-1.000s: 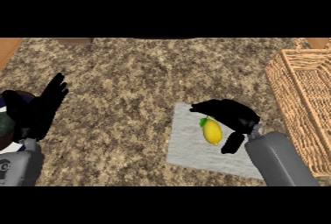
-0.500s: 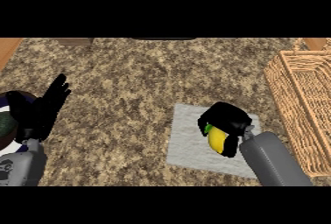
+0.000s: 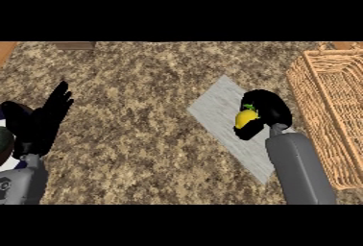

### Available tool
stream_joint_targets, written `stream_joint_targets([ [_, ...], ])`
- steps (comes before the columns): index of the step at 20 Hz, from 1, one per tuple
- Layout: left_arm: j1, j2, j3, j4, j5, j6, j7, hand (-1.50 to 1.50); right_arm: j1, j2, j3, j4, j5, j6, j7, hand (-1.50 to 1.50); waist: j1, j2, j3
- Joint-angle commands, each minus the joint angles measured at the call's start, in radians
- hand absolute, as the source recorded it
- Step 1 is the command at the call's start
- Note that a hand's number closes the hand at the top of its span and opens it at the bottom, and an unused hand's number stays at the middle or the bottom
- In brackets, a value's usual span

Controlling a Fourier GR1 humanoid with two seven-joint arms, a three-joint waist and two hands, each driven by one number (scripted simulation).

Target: Pick the lemon from the placemat and place it in the basket

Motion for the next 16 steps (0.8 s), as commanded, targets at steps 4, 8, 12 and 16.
stream_joint_targets([
  [4, -0.027, 0.001, -0.021, -0.003, 0.003, -0.028, -0.008, 0.00, -0.165, 0.058, -0.221, 0.030, -0.009, -0.299, 0.494, 1.50, 0.079, 0.017, 0.002],
  [8, -0.041, -0.015, -0.052, -0.003, 0.004, -0.047, -0.001, 0.00, -0.301, 0.059, -0.235, 0.020, 0.030, -0.577, 0.631, 1.50, 0.141, 0.021, 0.003],
  [12, -0.076, -0.021, -0.068, 0.004, -0.001, -0.052, 0.009, 0.00, -0.431, 0.060, -0.200, 0.077, 0.200, -0.801, 0.735, 1.50, 0.159, 0.027, -0.001],
  [16, -0.099, -0.043, -0.088, 0.008, -0.022, -0.030, 0.010, 0.00, -0.572, 0.060, -0.202, 0.189, 0.407, -0.861, 0.915, 1.50, 0.144, 0.024, -0.003],
])
